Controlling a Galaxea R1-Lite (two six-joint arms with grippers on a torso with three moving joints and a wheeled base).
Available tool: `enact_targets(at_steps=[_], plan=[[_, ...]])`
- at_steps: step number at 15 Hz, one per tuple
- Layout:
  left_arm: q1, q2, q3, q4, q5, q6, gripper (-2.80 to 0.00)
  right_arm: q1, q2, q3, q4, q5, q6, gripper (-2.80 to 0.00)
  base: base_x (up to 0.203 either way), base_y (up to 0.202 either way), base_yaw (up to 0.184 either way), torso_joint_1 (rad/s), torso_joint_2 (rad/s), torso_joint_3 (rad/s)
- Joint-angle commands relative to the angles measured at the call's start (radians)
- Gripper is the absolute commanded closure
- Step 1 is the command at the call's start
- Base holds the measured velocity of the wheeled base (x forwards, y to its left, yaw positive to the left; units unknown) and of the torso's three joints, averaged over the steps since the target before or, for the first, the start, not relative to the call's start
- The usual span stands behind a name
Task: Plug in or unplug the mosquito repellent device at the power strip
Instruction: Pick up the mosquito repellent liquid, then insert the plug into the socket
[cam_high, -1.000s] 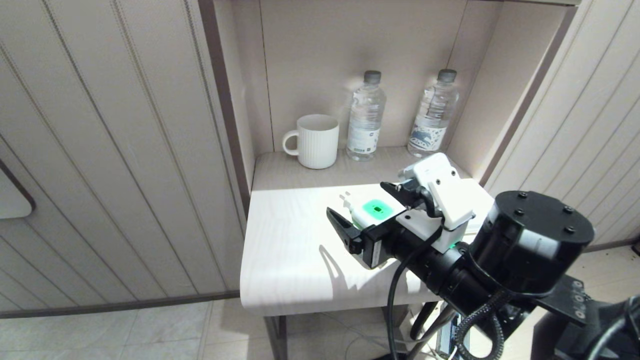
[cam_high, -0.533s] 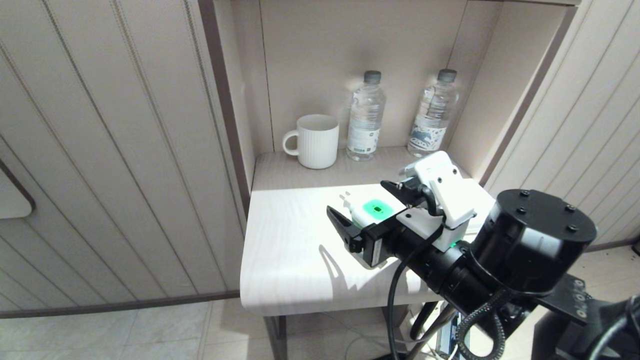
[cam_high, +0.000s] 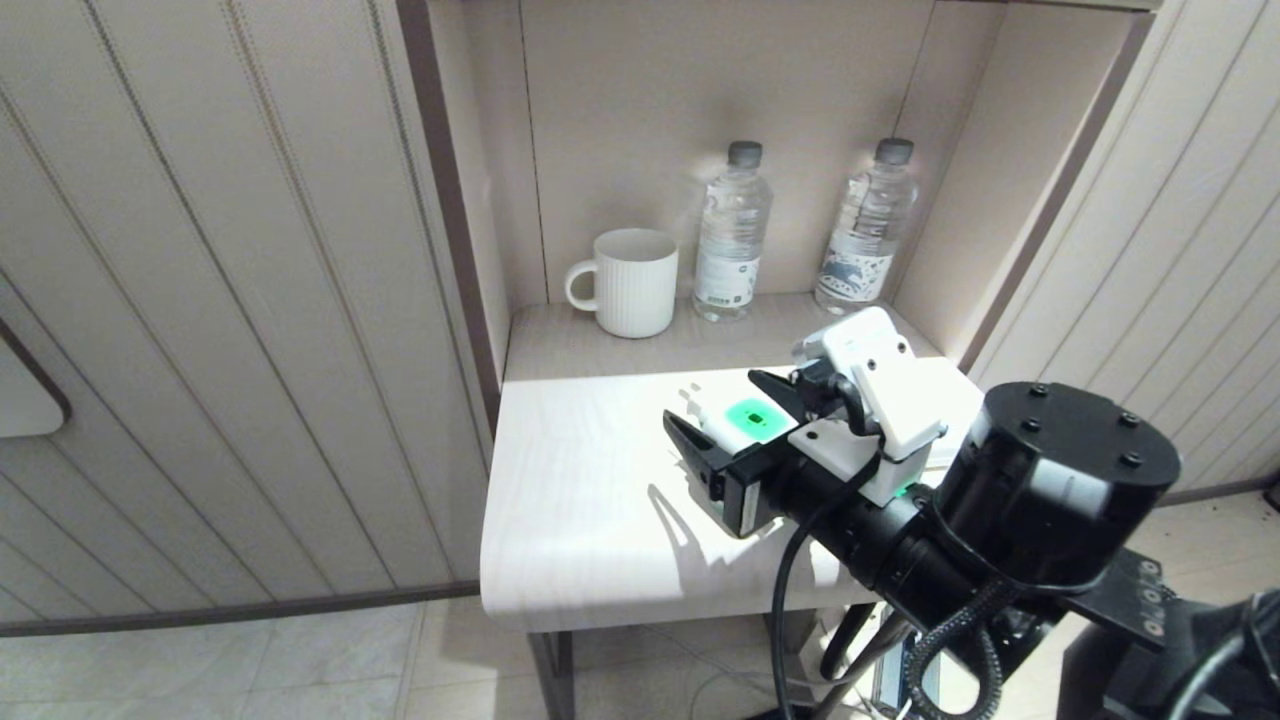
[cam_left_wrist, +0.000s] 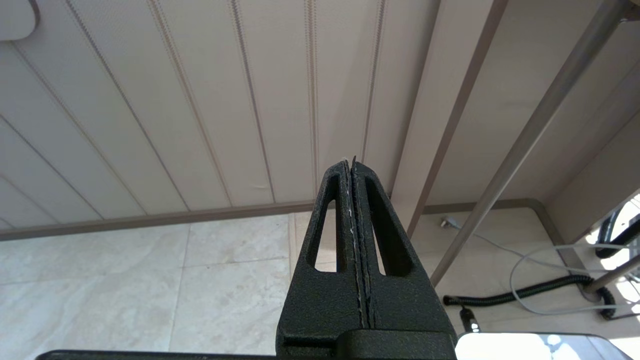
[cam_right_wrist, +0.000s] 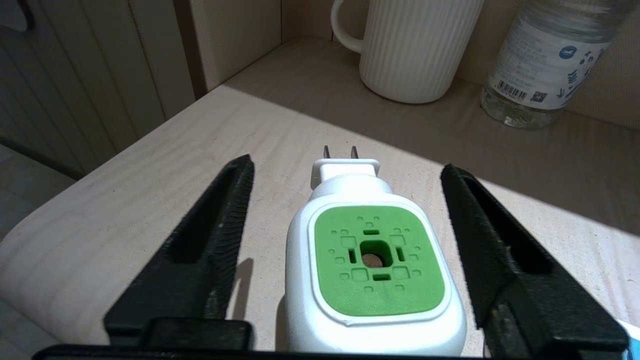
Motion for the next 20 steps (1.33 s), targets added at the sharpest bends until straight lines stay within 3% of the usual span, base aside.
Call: enact_targets(at_steps=[1,10,13,16,20], plan=[[0.0,0.001,0.0,0.002,0.0,0.0,0.0,0.0,0.01,0.001,-0.006,-0.002,-0.002,0.0,0.0,0.0,0.0,0.0,0.0,0.0],[0.0,0.001,0.0,0.002,0.0,0.0,0.0,0.0,0.008,-0.002,-0.006,-0.002,0.004,0.0,0.0,0.0,0.0,0.0,0.0,0.0],[0.0,0.001,0.0,0.001,0.0,0.0,0.0,-0.003,-0.027,-0.071,0.005,-0.064,0.0,0.0,0.0,0.0,0.0,0.0,0.0,0.0],[0.0,0.001,0.0,0.002,0.0,0.0,0.0,-0.001,-0.138,-0.168,0.164,-0.135,-0.002,0.0,0.0,0.0,0.0,0.0,0.0,0.0],[0.0,0.001,0.0,0.001,0.0,0.0,0.0,0.002,-0.269,-0.38,0.582,-0.178,-0.005,0.0,0.0,0.0,0.0,0.0,0.0,0.0]])
